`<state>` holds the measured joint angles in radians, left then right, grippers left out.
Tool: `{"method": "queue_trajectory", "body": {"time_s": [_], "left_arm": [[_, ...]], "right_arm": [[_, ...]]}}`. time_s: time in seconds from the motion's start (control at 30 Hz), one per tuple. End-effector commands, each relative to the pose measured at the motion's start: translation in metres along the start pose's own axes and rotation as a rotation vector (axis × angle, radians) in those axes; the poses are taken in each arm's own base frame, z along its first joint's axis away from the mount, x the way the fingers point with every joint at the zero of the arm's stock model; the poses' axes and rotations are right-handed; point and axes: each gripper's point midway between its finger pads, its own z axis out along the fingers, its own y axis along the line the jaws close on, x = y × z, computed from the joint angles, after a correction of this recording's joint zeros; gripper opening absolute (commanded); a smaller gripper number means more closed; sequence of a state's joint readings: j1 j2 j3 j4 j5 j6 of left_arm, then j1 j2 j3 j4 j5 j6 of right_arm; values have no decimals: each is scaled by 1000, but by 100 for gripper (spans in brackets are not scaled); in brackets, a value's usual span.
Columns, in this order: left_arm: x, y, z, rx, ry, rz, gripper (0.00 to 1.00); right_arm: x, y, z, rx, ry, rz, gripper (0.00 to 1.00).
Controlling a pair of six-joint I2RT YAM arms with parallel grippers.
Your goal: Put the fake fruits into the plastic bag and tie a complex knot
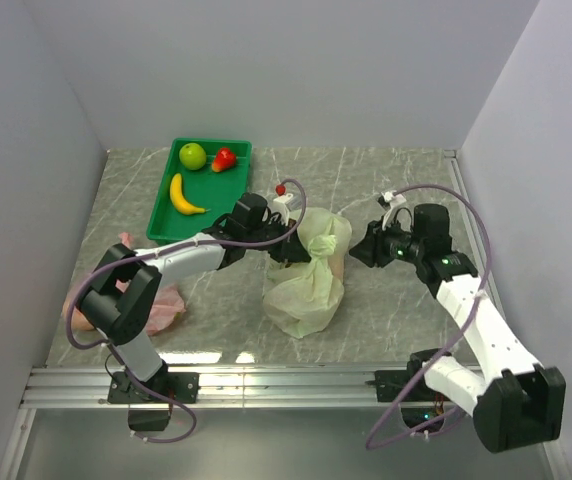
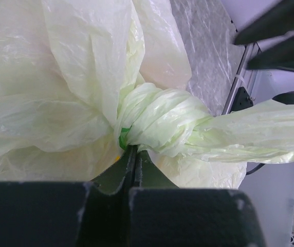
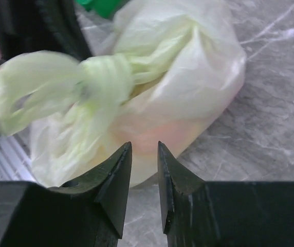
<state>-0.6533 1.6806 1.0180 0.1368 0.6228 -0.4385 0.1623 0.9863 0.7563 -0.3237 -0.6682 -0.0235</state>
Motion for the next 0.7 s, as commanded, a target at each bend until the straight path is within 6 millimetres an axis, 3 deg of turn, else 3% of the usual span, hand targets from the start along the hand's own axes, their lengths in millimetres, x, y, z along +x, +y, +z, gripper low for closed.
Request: {"method": "queue_trajectory", "body": {"time_s": [0.0, 0.1, 0.2, 0.43, 0.53, 0.67], "left_arm": [[-12, -9, 2, 45, -10, 23, 1], [-11, -2, 3, 11, -1, 13, 1], [-6, 5, 5, -15, 8, 3, 1], [-10, 9, 17, -1, -3, -39, 1], [-12, 5, 21, 33, -8, -63, 1], [-19, -16, 26, 179, -43, -95, 0]], "right_arm": [[-27, -18, 13, 45, -95, -13, 34], [-48, -13, 20, 20, -162, -30, 37], [-51, -3, 36, -24, -136, -31, 44], [11, 3, 70, -61, 87, -18, 70], [28, 0, 73, -64, 146, -12, 81], [37, 17, 74, -158, 176, 71, 94]]}}
